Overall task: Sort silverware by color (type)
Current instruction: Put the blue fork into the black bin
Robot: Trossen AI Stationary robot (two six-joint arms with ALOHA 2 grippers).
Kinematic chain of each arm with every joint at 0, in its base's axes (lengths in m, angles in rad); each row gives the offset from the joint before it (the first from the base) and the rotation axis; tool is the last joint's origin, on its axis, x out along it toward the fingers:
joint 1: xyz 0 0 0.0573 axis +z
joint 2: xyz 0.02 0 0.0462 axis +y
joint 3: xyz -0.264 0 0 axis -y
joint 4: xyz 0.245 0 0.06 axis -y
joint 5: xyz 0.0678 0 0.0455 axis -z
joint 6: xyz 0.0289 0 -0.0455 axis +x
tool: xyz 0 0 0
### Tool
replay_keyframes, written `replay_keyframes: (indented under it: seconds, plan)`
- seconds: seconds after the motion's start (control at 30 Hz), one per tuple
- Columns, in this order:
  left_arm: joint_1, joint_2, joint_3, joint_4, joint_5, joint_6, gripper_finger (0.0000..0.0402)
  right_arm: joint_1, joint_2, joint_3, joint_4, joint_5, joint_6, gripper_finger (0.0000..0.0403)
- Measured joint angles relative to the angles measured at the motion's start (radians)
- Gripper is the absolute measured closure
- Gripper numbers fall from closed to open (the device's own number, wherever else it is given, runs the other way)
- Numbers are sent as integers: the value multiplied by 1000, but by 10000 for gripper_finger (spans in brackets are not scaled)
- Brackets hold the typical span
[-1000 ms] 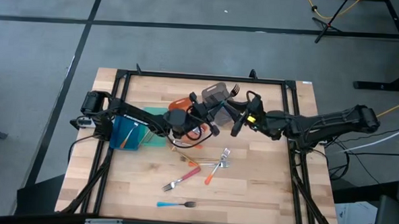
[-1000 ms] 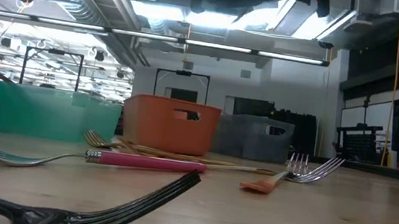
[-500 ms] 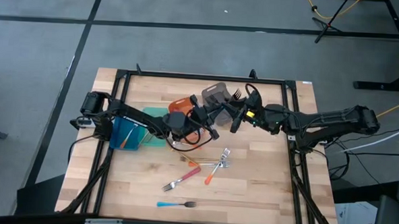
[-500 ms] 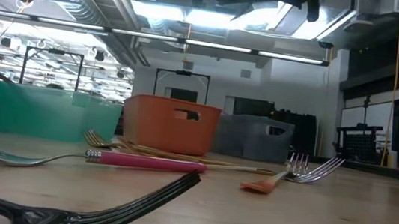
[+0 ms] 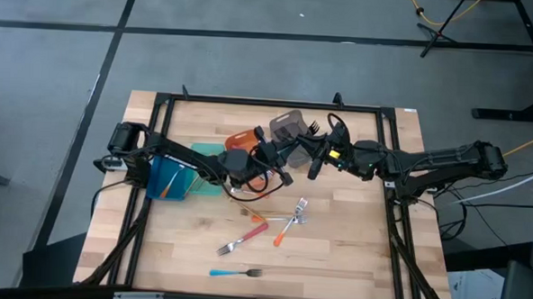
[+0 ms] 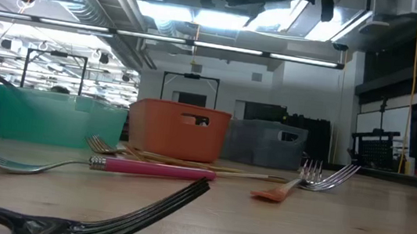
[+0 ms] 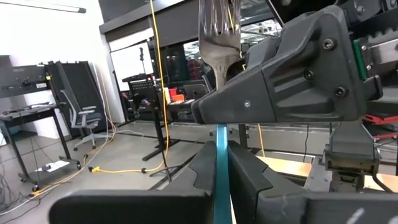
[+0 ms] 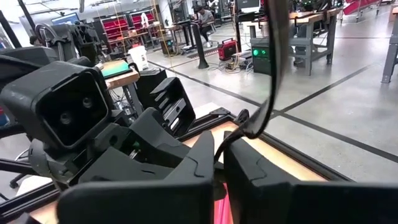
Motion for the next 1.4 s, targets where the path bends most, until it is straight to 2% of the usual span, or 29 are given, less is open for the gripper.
replay_keyframes:
  seconds: [0.5, 0.9, 1.23, 1.4]
  plan:
    - [1, 0, 0, -17, -9, -6, 352, 0, 0, 0, -4, -12, -87, 402]
    - [-7, 0, 0, -20, -96, -11, 314, -1, 0, 0, -13, -10, -111, 403]
    - [-35, 0, 0, -22, -97, -10, 310, -1, -5, 0, -12, -9, -135, 403]
    - [-61, 0, 0, -23, -123, -9, 310, -1, -52, 0, -35, 43, -187, 403]
